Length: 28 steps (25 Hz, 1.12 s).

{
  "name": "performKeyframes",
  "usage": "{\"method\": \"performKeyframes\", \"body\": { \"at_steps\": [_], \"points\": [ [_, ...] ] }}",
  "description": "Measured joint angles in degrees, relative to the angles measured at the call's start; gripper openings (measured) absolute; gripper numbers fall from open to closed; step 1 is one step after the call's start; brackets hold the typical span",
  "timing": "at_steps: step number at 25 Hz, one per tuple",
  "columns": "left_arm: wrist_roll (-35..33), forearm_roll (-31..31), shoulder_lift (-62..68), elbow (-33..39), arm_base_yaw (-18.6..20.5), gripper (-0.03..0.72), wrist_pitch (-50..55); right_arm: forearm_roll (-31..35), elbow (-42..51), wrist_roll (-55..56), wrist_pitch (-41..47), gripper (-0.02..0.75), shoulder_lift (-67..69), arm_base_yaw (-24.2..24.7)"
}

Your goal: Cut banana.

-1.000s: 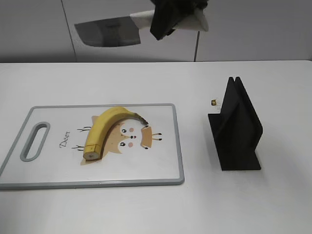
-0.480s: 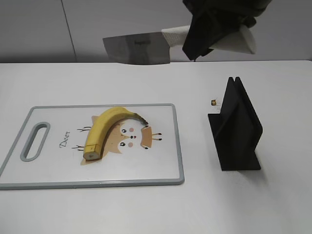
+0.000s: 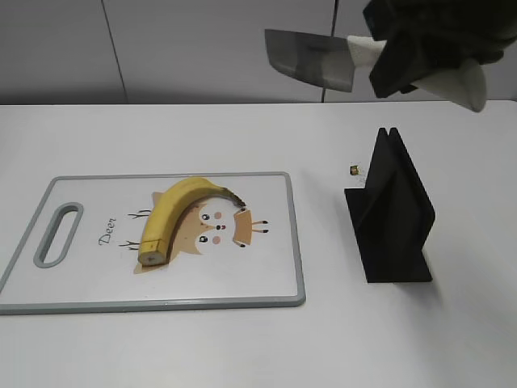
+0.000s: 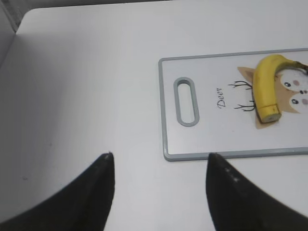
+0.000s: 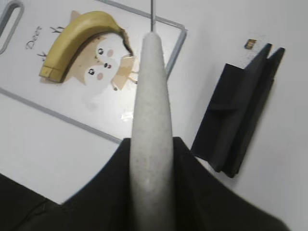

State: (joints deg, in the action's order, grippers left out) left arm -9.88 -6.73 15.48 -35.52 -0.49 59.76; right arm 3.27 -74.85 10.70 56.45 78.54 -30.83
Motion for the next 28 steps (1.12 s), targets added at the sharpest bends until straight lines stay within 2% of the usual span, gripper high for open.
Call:
{"method": "performKeyframes", "body": {
  "at_steps": [8, 15, 28],
  "points": [
    [-0.1, -1.2, -14.0, 1.9, 0.0, 0.579, 3.4, -10.3, 10.9, 13.1, -4.4, 0.166, -10.4, 0.0],
    [-0.1, -1.3, -15.8, 6.2, 0.0, 0.577, 3.3, -18.3, 16.4, 22.2, -5.7, 0.166, -16.2, 0.0],
    [1.7, -1.2, -15.8, 7.2, 0.0, 0.576, 2.2, -20.4, 18.7, 28.9, -9.0, 0.166, -10.6, 0.0]
  ]
}}
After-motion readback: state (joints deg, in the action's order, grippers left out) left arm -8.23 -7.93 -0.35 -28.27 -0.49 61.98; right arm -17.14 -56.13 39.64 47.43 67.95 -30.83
